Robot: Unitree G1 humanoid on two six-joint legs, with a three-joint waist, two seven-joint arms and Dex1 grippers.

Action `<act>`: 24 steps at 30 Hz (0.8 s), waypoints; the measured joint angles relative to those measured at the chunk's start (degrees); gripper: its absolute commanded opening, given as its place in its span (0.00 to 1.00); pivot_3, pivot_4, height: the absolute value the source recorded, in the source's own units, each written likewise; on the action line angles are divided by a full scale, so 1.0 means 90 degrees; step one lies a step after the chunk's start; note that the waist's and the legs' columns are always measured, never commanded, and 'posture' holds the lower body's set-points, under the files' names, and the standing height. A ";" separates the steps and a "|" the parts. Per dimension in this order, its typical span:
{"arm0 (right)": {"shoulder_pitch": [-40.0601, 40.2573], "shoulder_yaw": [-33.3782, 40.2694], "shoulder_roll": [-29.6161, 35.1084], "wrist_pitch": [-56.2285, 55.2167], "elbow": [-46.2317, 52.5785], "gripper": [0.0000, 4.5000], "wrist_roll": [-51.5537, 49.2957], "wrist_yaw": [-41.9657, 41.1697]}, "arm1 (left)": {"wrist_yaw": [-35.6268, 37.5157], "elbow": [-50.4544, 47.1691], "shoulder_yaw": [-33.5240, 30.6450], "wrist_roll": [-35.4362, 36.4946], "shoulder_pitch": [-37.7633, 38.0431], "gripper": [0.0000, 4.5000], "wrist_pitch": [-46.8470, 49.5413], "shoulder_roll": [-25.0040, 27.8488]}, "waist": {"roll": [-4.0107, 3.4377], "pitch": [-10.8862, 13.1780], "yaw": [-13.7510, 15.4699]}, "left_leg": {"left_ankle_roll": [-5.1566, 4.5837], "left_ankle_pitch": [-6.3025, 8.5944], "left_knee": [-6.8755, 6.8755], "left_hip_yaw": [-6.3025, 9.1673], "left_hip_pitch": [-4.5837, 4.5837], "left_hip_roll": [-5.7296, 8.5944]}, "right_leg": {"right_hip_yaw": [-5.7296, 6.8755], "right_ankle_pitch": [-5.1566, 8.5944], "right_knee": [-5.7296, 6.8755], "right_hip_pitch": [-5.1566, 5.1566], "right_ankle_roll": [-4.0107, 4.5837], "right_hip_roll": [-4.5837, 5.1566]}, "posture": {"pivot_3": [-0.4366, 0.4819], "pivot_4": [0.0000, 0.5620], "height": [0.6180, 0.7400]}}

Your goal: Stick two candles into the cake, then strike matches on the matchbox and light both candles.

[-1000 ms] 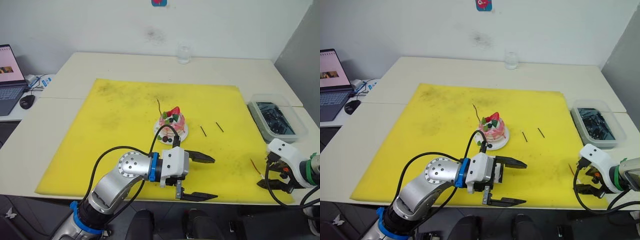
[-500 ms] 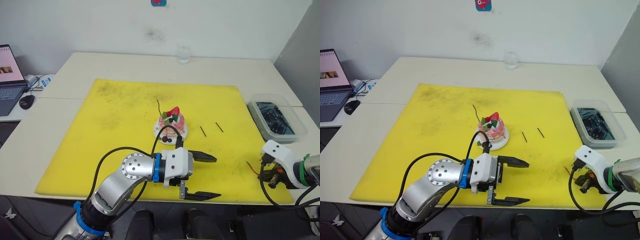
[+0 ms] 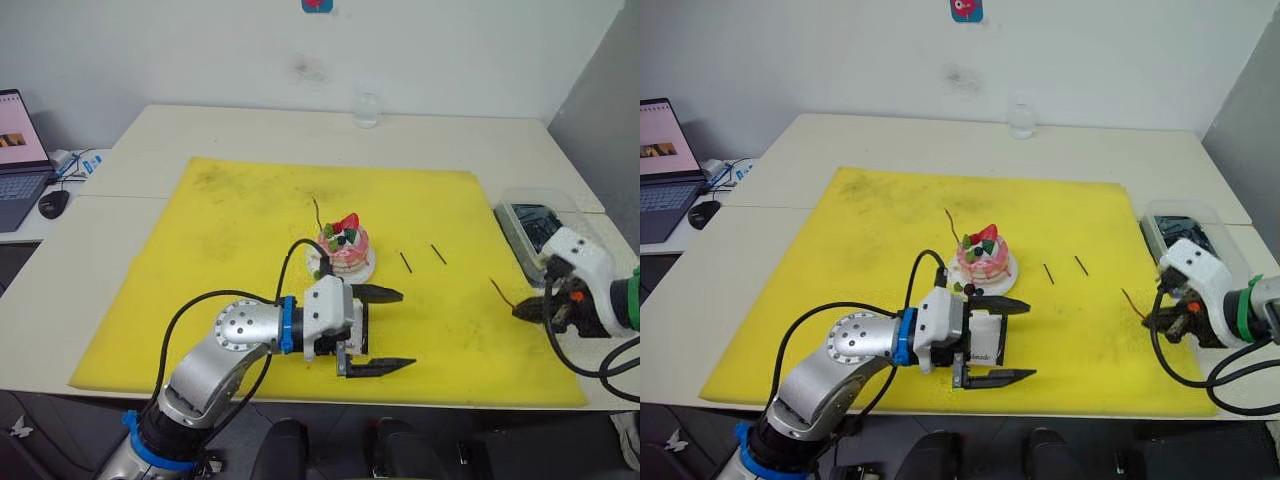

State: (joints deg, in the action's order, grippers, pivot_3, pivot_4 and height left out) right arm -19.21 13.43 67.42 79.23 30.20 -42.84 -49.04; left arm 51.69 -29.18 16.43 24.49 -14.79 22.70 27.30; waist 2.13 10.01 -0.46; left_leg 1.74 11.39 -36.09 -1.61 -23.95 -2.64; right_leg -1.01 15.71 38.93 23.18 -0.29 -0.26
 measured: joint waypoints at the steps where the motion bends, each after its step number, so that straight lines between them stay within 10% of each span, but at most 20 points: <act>1: -0.0225 0.0011 -0.0339 -0.0055 0.0023 0.01 -0.0070 0.0129 | -0.0085 -0.0030 -0.0121 0.0087 0.0037 1.00 0.0112 0.0009 | 0.0001 0.0001 -0.0020 | 0.0000 0.0000 -0.0001 0.0000 0.0000 -0.0001 | -0.0001 -0.0001 0.0002 0.0000 -0.0001 -0.0002 | 0.48 0.27 1.00; 13: -0.0962 -0.1411 -0.5274 -0.4364 -0.0764 0.01 0.1630 0.2388 | -0.1164 -0.1018 -0.2047 0.0789 0.1094 1.00 0.1162 0.0729 | 0.0001 0.0003 -0.0128 | 0.0002 -0.0001 0.0005 0.0009 -0.0002 -0.0014 | 0.0005 -0.0001 0.0008 0.0006 0.0000 -0.0015 | 0.48 0.27 1.00; 24: -0.0487 -0.2259 -0.6738 -0.8170 -0.3073 0.01 0.3055 0.2249 | -0.1251 -0.0735 -0.2581 0.1343 0.1044 1.00 0.1336 0.0837 | 0.0001 0.0003 -0.0120 | 0.0001 -0.0002 0.0001 0.0002 0.0003 -0.0016 | 0.0000 -0.0010 0.0012 0.0002 0.0002 -0.0005 | 0.48 0.27 1.00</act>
State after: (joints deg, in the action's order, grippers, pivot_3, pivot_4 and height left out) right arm -23.58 -6.90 6.78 5.70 2.54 -15.34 -28.79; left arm 40.42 -35.79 -6.80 36.58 -5.39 34.73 34.83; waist 2.14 10.03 -1.54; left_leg 1.75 11.38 -36.08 -1.60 -23.92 -2.79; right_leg -1.02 15.62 39.03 23.20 -0.28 -0.31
